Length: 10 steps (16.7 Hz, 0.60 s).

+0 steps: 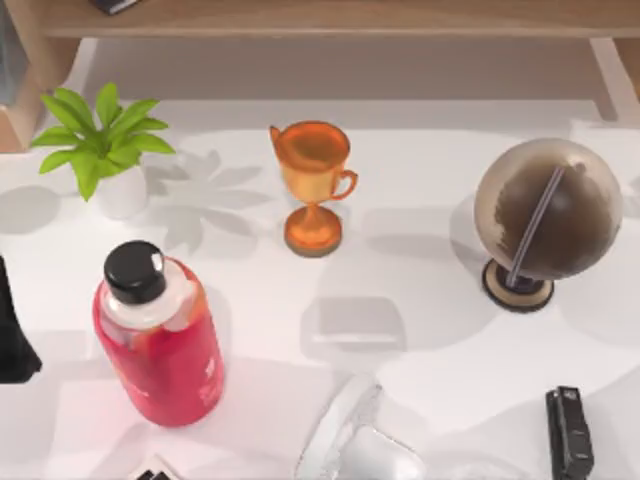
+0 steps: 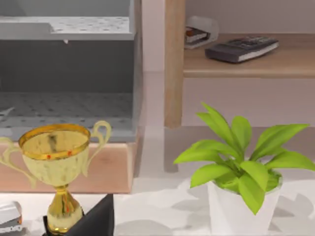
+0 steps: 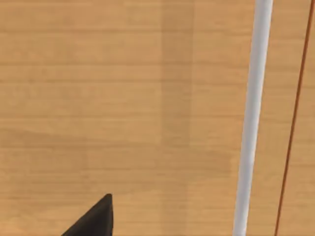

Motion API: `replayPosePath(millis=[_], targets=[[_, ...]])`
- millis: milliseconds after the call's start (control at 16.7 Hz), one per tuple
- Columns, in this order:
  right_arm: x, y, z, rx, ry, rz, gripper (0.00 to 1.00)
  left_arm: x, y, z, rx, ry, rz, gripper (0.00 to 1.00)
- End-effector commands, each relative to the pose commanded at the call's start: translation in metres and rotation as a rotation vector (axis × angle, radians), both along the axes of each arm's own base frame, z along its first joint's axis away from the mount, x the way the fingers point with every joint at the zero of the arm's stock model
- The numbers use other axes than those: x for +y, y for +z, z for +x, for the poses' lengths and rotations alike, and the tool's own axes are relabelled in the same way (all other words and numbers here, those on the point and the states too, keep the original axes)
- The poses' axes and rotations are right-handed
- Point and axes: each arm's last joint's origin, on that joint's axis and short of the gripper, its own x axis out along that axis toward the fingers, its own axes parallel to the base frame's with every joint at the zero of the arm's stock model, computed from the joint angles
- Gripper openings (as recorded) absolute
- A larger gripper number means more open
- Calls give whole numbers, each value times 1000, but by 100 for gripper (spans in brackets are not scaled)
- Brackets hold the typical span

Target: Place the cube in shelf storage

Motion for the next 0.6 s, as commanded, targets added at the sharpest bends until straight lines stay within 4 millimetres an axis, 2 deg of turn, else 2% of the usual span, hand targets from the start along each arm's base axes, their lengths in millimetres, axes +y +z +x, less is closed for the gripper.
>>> replayPosePath(millis=[240, 600], targets=[[1, 0, 3, 1, 1, 1, 100, 0, 0, 0, 0, 0, 0, 100], [0, 0, 25, 0, 0, 0, 100, 0, 0, 0, 0, 0, 0, 100]])
